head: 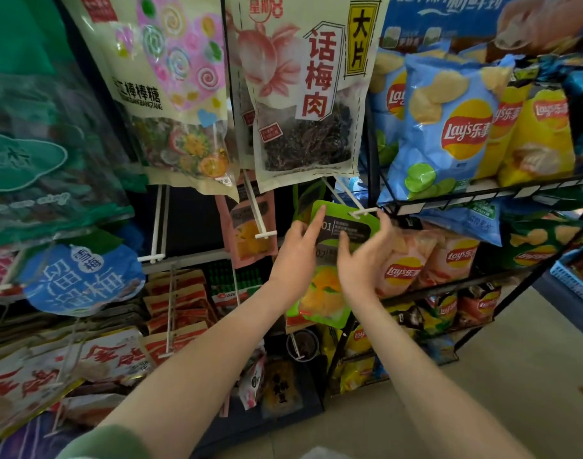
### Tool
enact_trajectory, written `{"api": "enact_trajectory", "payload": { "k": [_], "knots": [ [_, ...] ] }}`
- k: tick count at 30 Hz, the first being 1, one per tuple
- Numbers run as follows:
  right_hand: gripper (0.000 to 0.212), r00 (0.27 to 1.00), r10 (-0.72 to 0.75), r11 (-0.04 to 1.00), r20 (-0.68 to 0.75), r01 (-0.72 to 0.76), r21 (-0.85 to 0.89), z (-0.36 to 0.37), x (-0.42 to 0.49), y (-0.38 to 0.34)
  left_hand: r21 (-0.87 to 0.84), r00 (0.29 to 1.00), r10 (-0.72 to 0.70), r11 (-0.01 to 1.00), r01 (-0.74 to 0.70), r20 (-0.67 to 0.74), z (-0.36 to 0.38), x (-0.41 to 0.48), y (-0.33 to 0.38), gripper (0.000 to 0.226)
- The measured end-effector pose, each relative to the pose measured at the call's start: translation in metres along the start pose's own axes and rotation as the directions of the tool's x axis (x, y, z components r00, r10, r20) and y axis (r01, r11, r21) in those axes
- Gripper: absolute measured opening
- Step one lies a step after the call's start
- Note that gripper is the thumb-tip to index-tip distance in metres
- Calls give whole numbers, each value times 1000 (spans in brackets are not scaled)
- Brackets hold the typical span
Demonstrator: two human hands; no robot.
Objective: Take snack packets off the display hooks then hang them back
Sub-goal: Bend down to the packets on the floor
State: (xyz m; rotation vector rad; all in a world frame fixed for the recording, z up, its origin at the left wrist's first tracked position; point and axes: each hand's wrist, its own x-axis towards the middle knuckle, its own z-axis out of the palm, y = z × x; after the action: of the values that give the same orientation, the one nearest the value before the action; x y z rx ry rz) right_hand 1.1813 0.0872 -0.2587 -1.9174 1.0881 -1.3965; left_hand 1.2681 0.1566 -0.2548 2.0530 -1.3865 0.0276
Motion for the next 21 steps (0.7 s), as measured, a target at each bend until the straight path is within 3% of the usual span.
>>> {"api": "enact_trajectory", "payload": {
  "k": [3,5,8,16,18,21],
  "knots": [
    [71,994,103,993,-44,-101,54,10,-9,9,67,998,64,996,-62,-25,2,3,-7,86],
    [66,993,117,993,-24,-117,-7,18,-11,9,110,999,49,993,-49,4,0,7,-11,91],
    [62,995,92,986,27,-87,-145,29,-14,10,138,1000,27,990,-29,15,-2,12,-13,91],
    [90,981,-9,947,192,70,-314,50,-24,19,246,987,157,958,-145,-30,5,22,-33,84],
    [97,972,38,955,231,32,-294,54,-20,19,63,999,45,997,-44,-13,-3,24,-34,74],
    [103,955,68,970,287,4,-242,61,-9,17,31,981,170,985,-168,-89,-3,33,-42,68]
  ]
}}
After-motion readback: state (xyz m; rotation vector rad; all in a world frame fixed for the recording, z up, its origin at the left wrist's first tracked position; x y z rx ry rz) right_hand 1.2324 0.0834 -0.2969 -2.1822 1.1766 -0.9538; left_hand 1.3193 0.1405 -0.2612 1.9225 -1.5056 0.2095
